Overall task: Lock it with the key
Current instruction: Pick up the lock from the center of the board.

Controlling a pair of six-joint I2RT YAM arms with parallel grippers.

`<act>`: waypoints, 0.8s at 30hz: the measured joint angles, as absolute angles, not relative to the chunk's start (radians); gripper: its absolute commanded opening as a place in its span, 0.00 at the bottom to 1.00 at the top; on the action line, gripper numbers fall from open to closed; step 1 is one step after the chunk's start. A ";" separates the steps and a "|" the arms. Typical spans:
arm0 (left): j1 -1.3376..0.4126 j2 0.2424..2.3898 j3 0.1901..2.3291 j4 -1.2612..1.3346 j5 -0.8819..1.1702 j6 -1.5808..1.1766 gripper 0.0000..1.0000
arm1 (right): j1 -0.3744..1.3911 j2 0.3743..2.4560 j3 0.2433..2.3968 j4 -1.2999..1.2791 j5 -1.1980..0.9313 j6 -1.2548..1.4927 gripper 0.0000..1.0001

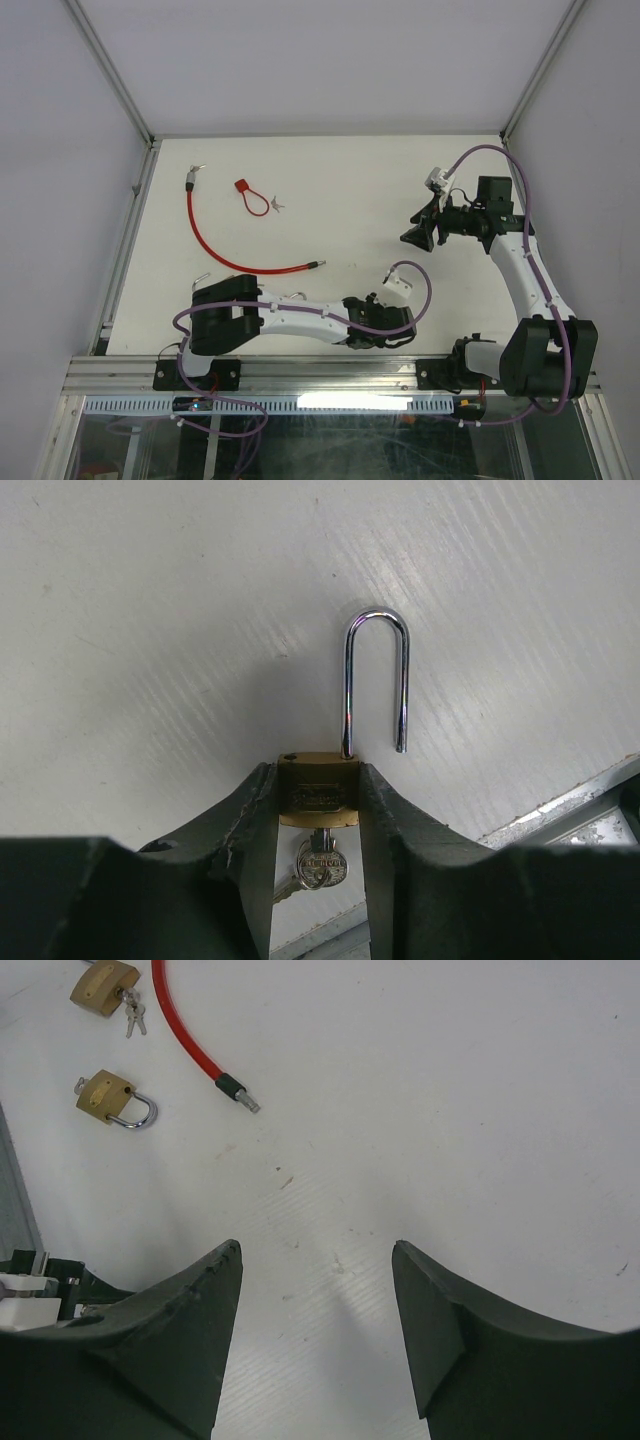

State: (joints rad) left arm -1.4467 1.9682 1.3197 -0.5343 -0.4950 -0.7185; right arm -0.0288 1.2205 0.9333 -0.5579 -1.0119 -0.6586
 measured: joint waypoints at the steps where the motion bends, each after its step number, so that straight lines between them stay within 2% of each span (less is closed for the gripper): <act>1: -1.447 1.968 1.320 -0.534 -0.496 -0.719 0.20 | -0.029 1.221 0.933 -0.558 -1.012 -0.659 0.64; 5: -1.447 1.968 1.320 -0.533 -0.500 -0.712 0.12 | -0.029 1.223 0.933 -0.558 -1.015 -0.659 0.64; 12: -1.438 1.946 1.273 -0.464 -0.527 -0.601 0.05 | -0.028 1.225 0.933 -0.557 -1.028 -0.659 0.64; 17: -1.390 1.836 1.122 -0.304 -0.506 -0.434 0.04 | -0.025 1.231 0.933 -0.543 -1.036 -0.659 0.64; 24: -1.250 1.623 0.909 -0.048 -0.369 -0.240 0.02 | -0.002 1.251 0.926 -0.512 -1.060 -0.660 0.64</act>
State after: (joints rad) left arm -1.2499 1.6234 0.9089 -0.0479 -0.3695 -0.2401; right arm -0.0017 1.2514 0.9264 -0.5121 -1.0599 -0.6598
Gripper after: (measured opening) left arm 0.326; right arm 0.640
